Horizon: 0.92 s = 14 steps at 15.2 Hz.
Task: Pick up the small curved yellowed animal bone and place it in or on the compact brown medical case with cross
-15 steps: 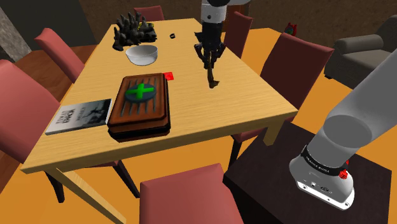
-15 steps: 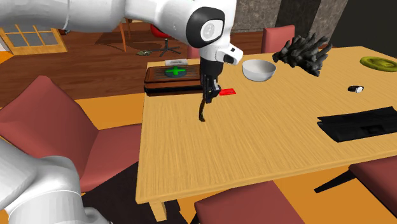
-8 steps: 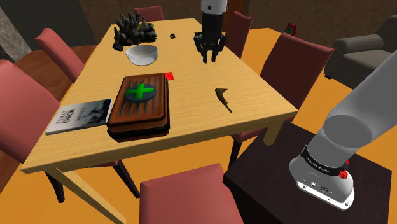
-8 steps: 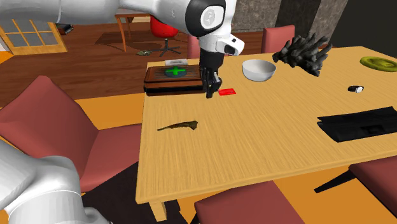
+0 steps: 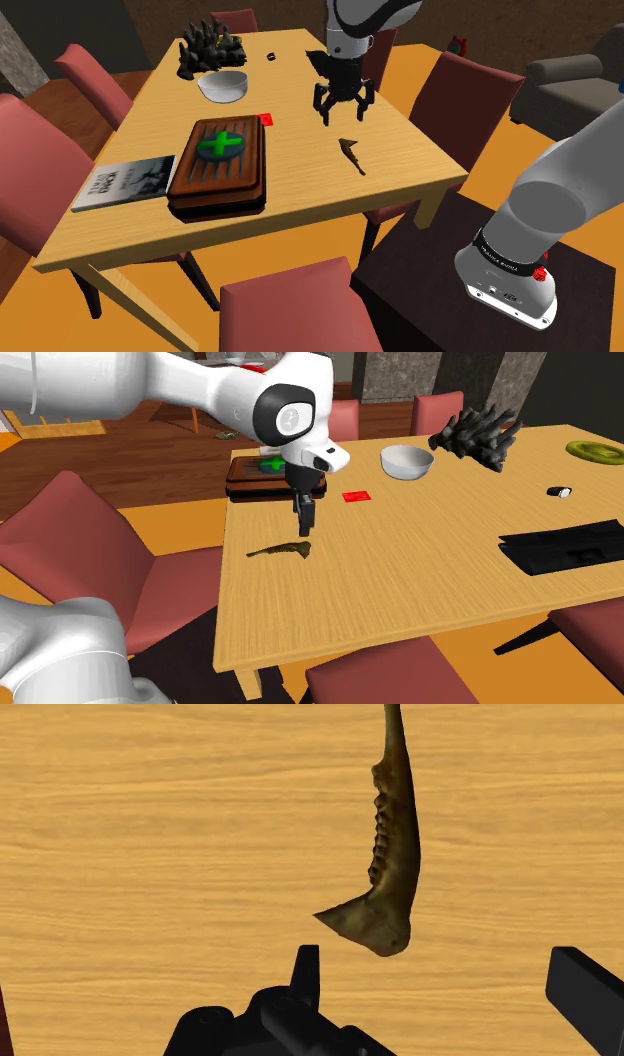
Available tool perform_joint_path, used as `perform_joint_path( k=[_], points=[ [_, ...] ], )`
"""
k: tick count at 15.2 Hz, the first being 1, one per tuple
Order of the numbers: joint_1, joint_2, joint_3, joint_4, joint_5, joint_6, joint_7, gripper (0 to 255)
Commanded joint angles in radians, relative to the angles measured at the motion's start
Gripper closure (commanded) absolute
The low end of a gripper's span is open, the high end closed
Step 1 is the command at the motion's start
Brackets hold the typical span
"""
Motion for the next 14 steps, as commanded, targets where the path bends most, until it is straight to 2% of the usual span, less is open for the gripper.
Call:
perform_joint_path(
  k=[1,8,14],
  points=[
    [0.006,-0.023,0.014,-0.059,0.006,0.031,0.035,0],
    [0.008,0.003,0.024,-0.127,0.008,0.124,0.037,0],
    [0.008,0.003,0.024,-0.127,0.008,0.124,0.037,0]
  ],
)
